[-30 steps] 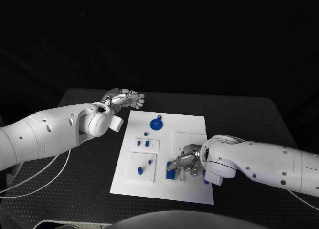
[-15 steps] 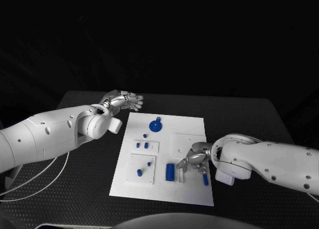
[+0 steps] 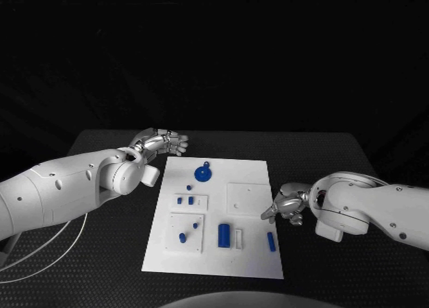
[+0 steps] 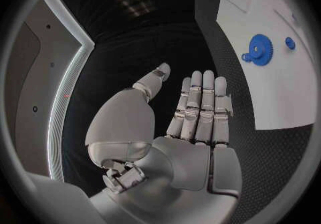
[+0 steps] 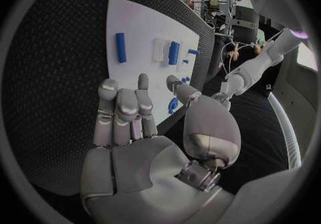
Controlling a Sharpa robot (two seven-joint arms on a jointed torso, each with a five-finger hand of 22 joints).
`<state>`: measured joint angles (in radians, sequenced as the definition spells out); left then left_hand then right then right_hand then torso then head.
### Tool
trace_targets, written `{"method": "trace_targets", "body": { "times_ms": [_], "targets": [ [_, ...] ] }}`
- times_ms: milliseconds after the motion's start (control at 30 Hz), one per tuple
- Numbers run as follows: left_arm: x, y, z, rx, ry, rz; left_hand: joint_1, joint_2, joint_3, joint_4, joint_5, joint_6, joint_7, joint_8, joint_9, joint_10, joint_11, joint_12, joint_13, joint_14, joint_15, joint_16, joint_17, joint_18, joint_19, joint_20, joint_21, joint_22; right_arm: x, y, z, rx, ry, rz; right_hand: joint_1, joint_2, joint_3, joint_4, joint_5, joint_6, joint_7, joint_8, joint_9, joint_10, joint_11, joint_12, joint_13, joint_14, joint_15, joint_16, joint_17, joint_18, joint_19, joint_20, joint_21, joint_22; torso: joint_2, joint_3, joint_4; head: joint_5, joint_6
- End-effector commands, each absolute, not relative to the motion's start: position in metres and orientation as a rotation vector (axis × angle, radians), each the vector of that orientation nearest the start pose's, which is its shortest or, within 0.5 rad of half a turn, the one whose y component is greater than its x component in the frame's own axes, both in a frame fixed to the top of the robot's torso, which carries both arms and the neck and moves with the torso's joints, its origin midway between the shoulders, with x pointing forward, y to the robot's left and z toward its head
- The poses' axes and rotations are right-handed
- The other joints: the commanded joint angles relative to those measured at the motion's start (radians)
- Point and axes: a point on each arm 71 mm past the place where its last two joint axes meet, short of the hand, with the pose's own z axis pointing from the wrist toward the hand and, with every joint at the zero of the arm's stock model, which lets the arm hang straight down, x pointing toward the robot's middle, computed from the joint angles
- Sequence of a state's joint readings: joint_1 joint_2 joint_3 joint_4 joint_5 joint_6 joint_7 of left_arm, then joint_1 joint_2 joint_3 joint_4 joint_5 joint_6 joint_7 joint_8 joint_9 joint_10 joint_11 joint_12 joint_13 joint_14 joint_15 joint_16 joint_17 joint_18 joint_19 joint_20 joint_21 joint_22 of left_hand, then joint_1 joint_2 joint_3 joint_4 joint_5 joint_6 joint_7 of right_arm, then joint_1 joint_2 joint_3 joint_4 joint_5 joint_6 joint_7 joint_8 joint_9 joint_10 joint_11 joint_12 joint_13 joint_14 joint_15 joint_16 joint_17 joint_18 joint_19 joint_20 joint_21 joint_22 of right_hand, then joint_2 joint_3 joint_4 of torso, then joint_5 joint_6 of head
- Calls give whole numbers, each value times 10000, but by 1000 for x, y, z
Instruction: Assemble the parts on the task board
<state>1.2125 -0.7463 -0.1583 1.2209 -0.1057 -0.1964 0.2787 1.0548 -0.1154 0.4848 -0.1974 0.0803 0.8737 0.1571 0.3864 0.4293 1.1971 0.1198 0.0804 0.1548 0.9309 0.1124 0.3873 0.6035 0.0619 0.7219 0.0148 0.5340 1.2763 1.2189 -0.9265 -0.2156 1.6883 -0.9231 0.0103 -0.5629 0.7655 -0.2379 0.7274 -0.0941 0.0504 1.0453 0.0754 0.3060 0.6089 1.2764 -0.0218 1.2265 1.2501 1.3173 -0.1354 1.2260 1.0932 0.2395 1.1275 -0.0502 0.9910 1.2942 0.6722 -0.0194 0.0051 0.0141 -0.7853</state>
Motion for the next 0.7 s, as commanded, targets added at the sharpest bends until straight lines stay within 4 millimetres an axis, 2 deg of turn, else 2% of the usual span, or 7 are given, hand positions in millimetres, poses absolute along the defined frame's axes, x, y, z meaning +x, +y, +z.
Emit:
{"method": "trace_targets", "body": {
  "times_ms": [33,100,367,500,700],
  "targets": [
    [524,245,-235,-10637,16243,-13192,-24,-12,24,55,-30,-12,-32,48,-15,20,4,-27,-7,19,53,-73,17,171,22,24,-63,21,408,-222,-270,2111,25217,3486,79,204,-28,-86,8,61,-7,49,20,193,-147,7,-37,14,-52,57,9,223,8,-31,52,-15,-4,0,-21,-61,3],
    [524,245,-235,-10632,16243,-13204,-51,23,22,86,-24,22,-48,70,-14,60,-24,-7,1,22,55,-88,33,170,25,26,-69,30,407,-225,-273,2068,25237,3318,107,272,-14,-111,8,74,-11,47,22,192,-150,-10,-49,11,-53,55,8,223,-2,-29,51,-16,-4,6,-21,-101,-5],
    [524,243,-235,-10580,16232,-13273,-38,35,25,78,-16,27,-56,76,-18,68,-34,-5,1,22,53,-100,44,173,24,23,-74,38,399,-227,-288,1457,25511,2835,112,291,-18,-145,4,117,-20,56,27,229,-157,14,-25,13,-54,58,8,223,-12,-21,55,-15,-30,-15,-57,-230,-78],
    [524,241,-235,-10543,16241,-13358,-35,37,25,75,-15,27,-57,76,-20,68,-35,-5,0,22,52,-103,47,174,24,23,-76,40,395,-224,-297,1370,25668,2780,83,241,-42,-151,-6,131,-23,54,27,233,-159,6,-29,14,-55,62,9,223,-15,-14,60,-14,-27,-21,-39,-286,-109],
    [523,239,-235,-10512,16241,-13423,-34,44,25,75,-14,26,-57,76,-22,68,-35,-6,0,22,52,-107,51,174,24,23,-77,43,391,-219,-306,607,25365,2432,57,138,-53,-143,-13,140,-26,46,27,242,-163,1,-30,14,-58,67,9,223,-17,-9,65,-14,-17,-10,-53,-292,-146]
  ]
}}
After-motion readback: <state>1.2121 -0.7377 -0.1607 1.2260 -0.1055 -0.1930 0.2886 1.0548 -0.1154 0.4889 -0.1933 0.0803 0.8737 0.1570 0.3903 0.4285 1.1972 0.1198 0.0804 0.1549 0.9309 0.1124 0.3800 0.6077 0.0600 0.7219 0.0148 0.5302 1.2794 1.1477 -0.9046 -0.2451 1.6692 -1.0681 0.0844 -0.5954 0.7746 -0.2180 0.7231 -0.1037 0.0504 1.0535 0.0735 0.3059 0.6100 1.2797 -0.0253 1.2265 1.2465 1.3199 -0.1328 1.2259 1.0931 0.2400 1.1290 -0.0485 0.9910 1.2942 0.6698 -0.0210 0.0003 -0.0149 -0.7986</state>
